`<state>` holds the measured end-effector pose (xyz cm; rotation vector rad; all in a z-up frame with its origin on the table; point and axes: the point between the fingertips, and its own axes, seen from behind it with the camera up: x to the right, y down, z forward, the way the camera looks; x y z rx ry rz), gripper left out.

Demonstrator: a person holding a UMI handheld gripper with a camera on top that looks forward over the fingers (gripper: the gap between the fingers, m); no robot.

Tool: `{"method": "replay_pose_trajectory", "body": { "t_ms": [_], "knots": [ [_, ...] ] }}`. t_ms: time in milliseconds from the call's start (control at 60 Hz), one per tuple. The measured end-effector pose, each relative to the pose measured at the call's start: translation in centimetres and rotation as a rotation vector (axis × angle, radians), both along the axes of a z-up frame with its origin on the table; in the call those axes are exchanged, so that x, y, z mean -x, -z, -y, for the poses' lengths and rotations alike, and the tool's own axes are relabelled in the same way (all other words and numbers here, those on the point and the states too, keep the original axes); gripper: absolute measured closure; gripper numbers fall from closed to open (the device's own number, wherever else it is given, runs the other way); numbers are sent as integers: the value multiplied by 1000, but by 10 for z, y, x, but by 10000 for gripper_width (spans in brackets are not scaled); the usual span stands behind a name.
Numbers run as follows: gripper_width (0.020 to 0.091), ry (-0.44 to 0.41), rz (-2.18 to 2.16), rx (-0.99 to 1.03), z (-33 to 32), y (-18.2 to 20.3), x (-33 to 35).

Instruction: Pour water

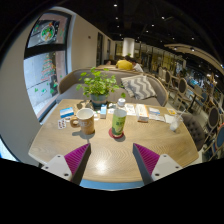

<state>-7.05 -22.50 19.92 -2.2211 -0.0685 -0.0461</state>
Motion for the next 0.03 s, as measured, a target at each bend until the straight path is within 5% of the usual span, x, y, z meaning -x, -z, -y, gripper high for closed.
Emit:
{"method": "replay_pose_trajectory", "body": {
  "t_ms": [33],
  "knots": [
    [250, 4, 6, 0, 0, 1, -1]
  ]
}}
